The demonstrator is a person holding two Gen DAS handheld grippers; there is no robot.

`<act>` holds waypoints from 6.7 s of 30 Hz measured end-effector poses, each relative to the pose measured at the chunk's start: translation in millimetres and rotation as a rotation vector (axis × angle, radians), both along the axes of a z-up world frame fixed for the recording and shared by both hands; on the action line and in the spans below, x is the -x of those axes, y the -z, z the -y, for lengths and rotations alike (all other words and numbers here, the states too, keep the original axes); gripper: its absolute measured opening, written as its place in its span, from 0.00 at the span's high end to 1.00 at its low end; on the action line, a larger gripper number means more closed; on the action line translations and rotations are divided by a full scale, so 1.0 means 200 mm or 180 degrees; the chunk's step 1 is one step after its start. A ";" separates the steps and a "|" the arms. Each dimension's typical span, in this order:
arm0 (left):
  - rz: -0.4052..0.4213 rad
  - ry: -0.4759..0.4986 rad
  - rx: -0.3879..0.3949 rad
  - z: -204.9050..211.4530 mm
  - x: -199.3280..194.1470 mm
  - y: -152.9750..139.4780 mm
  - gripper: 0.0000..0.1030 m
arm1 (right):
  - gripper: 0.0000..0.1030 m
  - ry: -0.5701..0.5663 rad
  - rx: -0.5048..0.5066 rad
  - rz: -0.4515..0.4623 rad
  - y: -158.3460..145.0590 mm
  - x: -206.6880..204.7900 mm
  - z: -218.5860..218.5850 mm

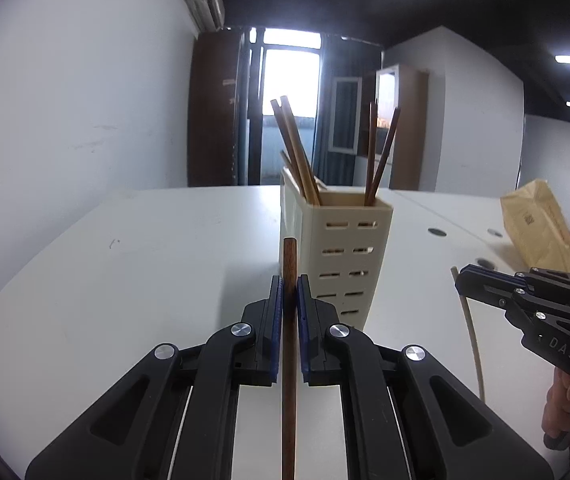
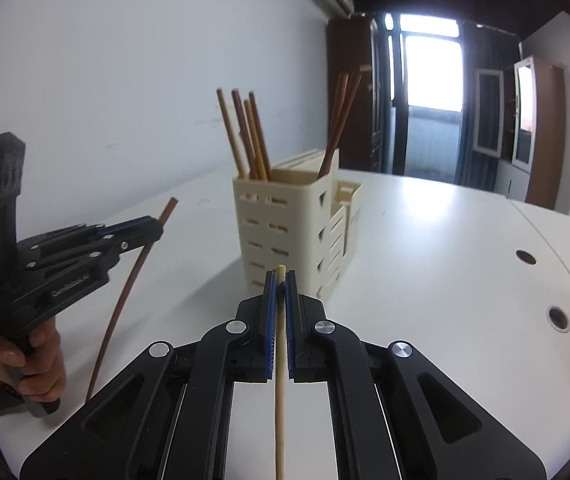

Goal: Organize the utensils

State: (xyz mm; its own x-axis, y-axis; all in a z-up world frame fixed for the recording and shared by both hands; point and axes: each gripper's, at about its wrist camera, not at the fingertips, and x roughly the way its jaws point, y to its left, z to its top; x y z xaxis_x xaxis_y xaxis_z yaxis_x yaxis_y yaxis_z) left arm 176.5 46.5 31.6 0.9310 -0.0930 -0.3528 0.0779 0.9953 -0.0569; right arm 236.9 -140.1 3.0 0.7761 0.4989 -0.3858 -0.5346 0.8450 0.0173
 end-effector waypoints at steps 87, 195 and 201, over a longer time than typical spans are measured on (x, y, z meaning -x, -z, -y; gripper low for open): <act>0.0181 -0.0178 0.0006 -0.04 0.15 -0.17 0.93 | 0.95 0.0525 -0.0724 -0.0617 -0.05 -0.51 0.28; -0.0046 -0.0387 -0.0243 -0.16 0.25 -0.06 0.06 | 0.14 0.0455 -0.0487 0.0302 -0.22 0.24 0.05; -0.0053 -0.0374 -0.0180 -0.17 0.26 -0.07 0.06 | 0.14 0.0489 -0.0478 0.0302 -0.21 0.23 0.05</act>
State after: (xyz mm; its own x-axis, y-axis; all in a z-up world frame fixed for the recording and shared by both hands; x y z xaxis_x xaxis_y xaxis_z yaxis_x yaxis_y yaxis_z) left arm 124.6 80.7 45.0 0.9283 0.0370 -0.3701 -0.0401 0.9992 -0.0006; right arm 191.1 -150.1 44.6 0.8766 0.4183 -0.2380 -0.4050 0.9083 0.1047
